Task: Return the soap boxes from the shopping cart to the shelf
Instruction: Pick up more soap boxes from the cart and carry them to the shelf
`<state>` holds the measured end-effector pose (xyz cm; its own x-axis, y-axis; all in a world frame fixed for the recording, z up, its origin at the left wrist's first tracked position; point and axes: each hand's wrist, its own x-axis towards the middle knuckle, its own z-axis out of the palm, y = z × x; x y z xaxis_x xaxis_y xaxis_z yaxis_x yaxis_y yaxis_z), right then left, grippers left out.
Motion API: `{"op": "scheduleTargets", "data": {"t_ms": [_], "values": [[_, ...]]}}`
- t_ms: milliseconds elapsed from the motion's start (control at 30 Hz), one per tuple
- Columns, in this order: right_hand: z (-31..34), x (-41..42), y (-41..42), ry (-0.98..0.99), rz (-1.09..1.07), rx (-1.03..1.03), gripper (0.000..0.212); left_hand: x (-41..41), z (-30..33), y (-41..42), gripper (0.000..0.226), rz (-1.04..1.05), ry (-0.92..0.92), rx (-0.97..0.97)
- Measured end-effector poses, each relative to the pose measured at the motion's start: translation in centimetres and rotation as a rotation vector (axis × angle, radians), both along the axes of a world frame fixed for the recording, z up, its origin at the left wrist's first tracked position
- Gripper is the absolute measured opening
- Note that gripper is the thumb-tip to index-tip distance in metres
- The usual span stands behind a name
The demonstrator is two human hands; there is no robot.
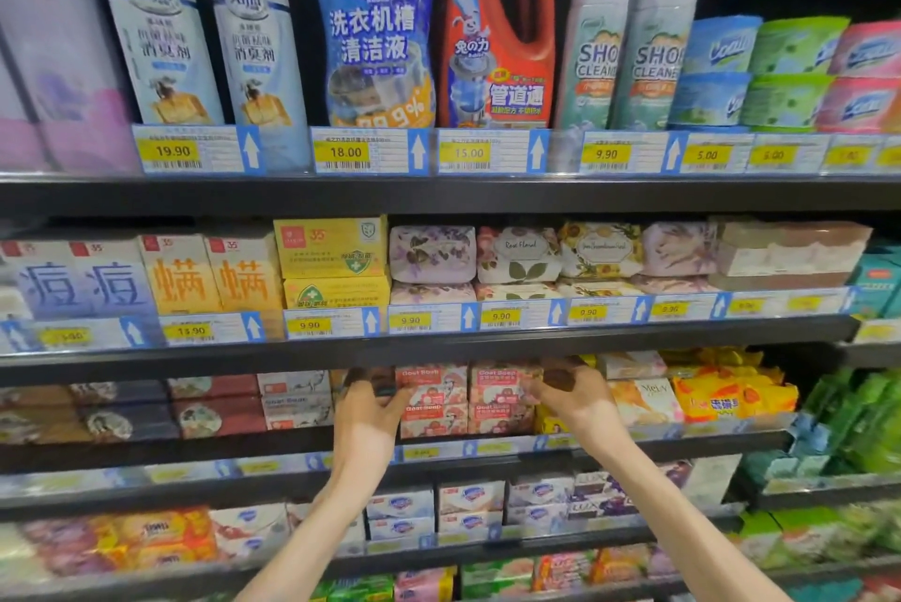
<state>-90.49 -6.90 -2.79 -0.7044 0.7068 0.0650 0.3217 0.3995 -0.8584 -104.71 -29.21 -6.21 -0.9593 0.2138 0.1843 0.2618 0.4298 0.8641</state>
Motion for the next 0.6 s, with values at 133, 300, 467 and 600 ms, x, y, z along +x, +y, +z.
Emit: {"op": "scheduleTargets", "data": {"t_ms": [133, 300, 467, 600], "values": [[0.0, -0.5, 0.0, -0.042, -0.045, 0.027, 0.038, -0.2, -0.5, 0.1, 0.027, 0.004, 0.008, 0.002], [0.1, -0.7, -0.4, -0.084, -0.070, 0.037, 0.035, -0.1, -0.8, 0.1, 0.032, 0.029, 0.028, -0.019], [-0.4, -1.1, -0.2, -0.063, -0.083, -0.002, 0.039, 0.5, -0.4, 0.3, 0.030, 0.045, 0.031, -0.001], [-0.5, -1.2, -0.1, -0.059, -0.075, -0.004, 0.038, 0.8, -0.1, 0.4, 0.028, 0.051, 0.017, 0.012]]}}
